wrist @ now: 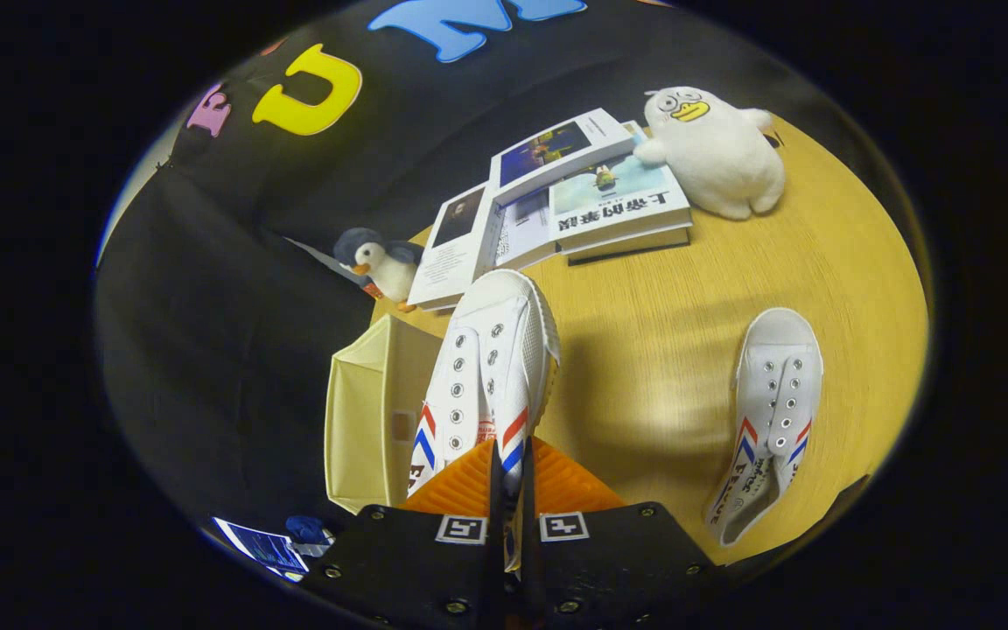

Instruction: Open the storage box then place both shoes into the box .Put the left shoe in first, then the right shoe, with the right side of both shoes facing outward in a uniform manner.

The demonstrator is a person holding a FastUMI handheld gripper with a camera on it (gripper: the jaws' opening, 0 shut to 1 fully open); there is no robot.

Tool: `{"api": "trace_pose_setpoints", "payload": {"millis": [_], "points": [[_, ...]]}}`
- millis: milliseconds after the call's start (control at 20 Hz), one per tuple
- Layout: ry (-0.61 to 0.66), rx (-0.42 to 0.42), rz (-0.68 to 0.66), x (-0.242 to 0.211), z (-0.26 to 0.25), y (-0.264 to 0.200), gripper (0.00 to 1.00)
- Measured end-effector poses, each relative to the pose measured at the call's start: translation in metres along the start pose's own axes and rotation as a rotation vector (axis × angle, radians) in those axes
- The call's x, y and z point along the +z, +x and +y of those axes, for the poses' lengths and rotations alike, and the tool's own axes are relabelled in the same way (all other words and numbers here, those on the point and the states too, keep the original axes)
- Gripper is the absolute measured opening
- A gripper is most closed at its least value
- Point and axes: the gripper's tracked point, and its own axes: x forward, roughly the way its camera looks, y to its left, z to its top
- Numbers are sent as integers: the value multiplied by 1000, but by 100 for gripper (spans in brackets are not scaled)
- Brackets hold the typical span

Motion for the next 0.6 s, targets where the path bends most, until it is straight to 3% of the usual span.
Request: {"api": "trace_pose_setpoints", "payload": {"millis": [300, 600], "points": [[-92, 71, -5, 17, 66, -10, 7], [-171, 124, 63, 8, 120, 10, 8]]}}
